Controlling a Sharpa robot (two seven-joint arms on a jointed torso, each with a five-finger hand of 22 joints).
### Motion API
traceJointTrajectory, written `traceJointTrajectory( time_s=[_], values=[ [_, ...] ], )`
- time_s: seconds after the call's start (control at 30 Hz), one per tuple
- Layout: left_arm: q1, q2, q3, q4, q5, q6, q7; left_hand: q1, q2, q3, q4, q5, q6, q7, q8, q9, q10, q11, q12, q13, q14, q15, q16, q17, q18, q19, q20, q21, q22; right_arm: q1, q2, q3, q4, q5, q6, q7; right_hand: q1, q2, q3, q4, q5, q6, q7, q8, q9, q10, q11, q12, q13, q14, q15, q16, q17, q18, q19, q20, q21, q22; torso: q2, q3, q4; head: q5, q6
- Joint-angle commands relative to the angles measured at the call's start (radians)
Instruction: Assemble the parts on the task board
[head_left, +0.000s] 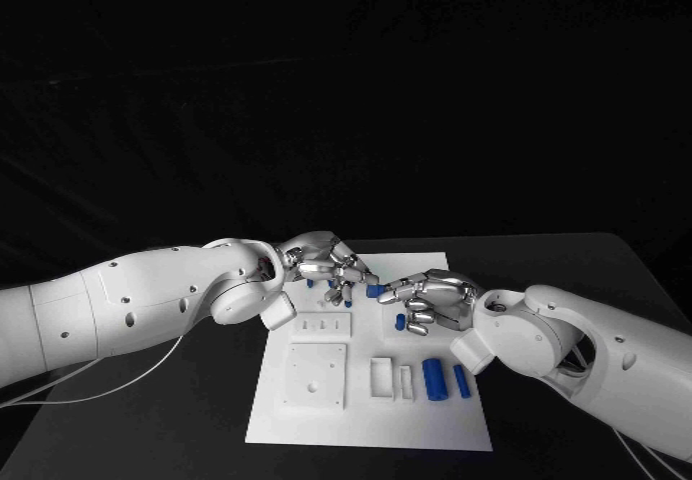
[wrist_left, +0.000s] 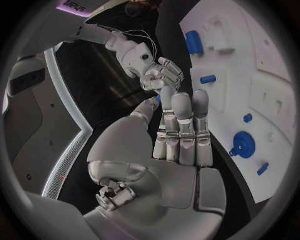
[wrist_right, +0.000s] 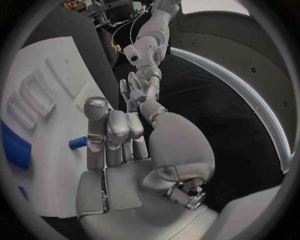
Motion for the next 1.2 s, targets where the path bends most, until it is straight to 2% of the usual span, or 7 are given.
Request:
traceJointTrajectory(
  time_s=[0.03, 0.13, 0.43, 1.2],
  values=[
    [-0.002, 0.005, -0.002, 0.006, -0.004, 0.004, -0.009, 0.016, 0.022, 0.073, -0.068, 0.007, 0.001, -0.007, 0.001, 0.000, 0.042, -0.020, 0.003, -0.001, 0.000, -0.007, 0.000, 0.001, 0.011, 0.000, -0.004, 0.004, 0.001, 0.001, 0.004, 0.002, 0.007, 0.011, 0.001, 0.035, -0.012, 0.002, -0.012, 0.004, 0.003, 0.003, -0.001, 0.003, -0.001, 0.001, 0.000, -0.002, 0.000, 0.000, -0.010, -0.005, 0.001, -0.005, 0.047, -0.004, -0.005, 0.073, 0.000, 0.0003, -0.0001, 0.000, 0.000],
    [-0.002, 0.005, -0.002, 0.006, -0.006, 0.002, -0.012, 0.016, 0.021, 0.074, -0.069, 0.009, 0.002, -0.007, 0.001, 0.002, 0.042, -0.020, 0.003, -0.001, 0.001, -0.007, 0.000, 0.001, 0.012, 0.000, -0.005, 0.004, 0.002, 0.001, 0.004, 0.002, 0.008, 0.015, 0.002, 0.039, -0.012, 0.002, -0.016, 0.006, 0.004, 0.002, -0.001, 0.003, -0.001, 0.001, 0.000, -0.003, -0.001, 0.000, -0.010, -0.005, 0.001, -0.005, 0.048, -0.004, -0.006, 0.073, 0.000, 0.0002, 0.0000, -0.001, 0.000],
    [-0.002, 0.007, -0.002, 0.005, -0.009, -0.002, -0.018, 0.015, 0.021, 0.075, -0.070, 0.010, 0.002, -0.008, 0.001, 0.005, 0.042, -0.020, 0.004, -0.001, 0.001, -0.007, 0.001, 0.002, 0.012, 0.001, -0.005, 0.004, 0.002, -0.001, 0.003, 0.002, 0.012, 0.028, 0.004, 0.049, -0.010, 0.011, -0.076, 0.031, 0.007, 0.000, -0.007, 0.003, 0.002, 0.000, -0.002, -0.007, -0.001, 0.001, -0.011, -0.006, 0.004, -0.005, 0.049, -0.005, -0.012, 0.072, 0.000, -0.0004, 0.0001, -0.002, 0.002],
    [-0.002, 0.007, -0.002, 0.000, -0.004, -0.018, -0.025, 0.013, 0.021, 0.078, -0.070, 0.011, 0.000, -0.007, 0.000, 0.014, 0.042, -0.021, 0.004, -0.002, 0.001, -0.008, 0.001, 0.002, 0.012, 0.001, -0.005, 0.003, 0.003, -0.003, 0.001, 0.002, 0.008, 0.026, 0.005, 0.047, -0.003, 0.017, -0.077, 0.034, -0.009, 0.008, -0.009, 0.004, 0.004, 0.004, -0.003, -0.001, 0.004, 0.001, -0.011, -0.005, 0.006, -0.007, 0.049, -0.006, -0.010, 0.073, 0.000, -0.0002, -0.0004, -0.002, 0.004]
  ],
)
